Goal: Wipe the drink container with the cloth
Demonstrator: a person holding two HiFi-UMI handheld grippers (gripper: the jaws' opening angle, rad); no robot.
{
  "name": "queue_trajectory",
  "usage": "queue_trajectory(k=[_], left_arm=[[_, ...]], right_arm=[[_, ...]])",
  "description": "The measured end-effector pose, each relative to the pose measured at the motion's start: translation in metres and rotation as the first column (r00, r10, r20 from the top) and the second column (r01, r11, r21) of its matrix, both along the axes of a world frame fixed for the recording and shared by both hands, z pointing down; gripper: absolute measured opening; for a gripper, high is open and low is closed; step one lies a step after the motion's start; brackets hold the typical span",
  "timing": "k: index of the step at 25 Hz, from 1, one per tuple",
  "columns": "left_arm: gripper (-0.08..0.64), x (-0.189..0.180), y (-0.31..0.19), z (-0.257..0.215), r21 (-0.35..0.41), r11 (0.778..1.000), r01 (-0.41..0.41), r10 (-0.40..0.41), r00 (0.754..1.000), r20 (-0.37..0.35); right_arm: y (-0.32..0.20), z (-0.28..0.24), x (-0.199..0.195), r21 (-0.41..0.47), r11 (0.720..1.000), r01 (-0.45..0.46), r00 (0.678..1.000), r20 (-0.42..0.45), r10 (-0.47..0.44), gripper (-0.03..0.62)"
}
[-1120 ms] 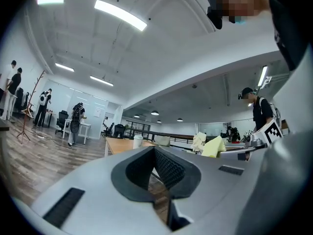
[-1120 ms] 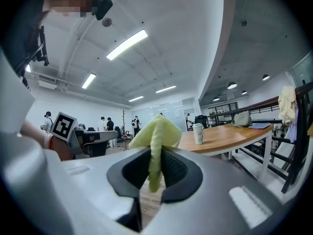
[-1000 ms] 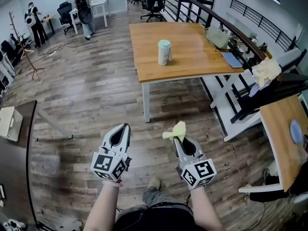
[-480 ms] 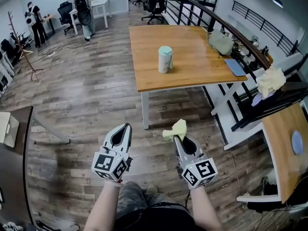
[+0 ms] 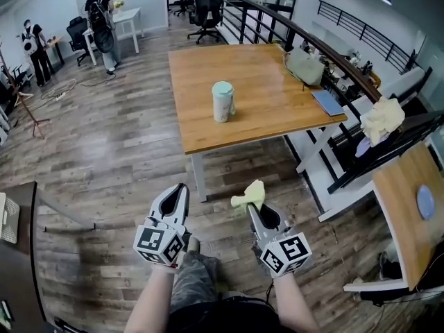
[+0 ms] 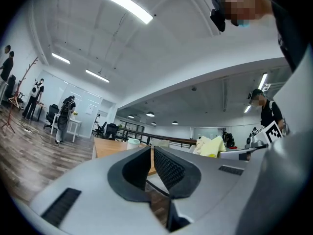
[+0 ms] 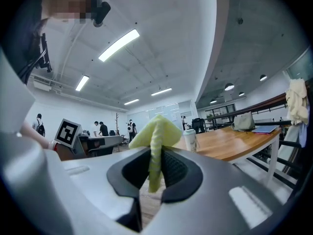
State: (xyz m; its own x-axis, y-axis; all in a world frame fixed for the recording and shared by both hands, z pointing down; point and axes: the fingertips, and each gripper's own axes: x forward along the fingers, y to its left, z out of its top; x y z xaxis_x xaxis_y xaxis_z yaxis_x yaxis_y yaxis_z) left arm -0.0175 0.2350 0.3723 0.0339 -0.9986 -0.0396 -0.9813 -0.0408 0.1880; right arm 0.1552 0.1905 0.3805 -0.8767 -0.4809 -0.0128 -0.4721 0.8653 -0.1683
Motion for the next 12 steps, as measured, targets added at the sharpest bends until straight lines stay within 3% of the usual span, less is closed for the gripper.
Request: queue_trajectory(k=[12], left_arm=[[-0.005,-0.051,-0.109,-0.001,-0.02,0.99,-0.143,0.143,0.99,-0.001]], right_arm=[[-0.079,0.007,-0.048,-0.037,0.992,-0.121,0.992,-0.027,0.12,0.045]])
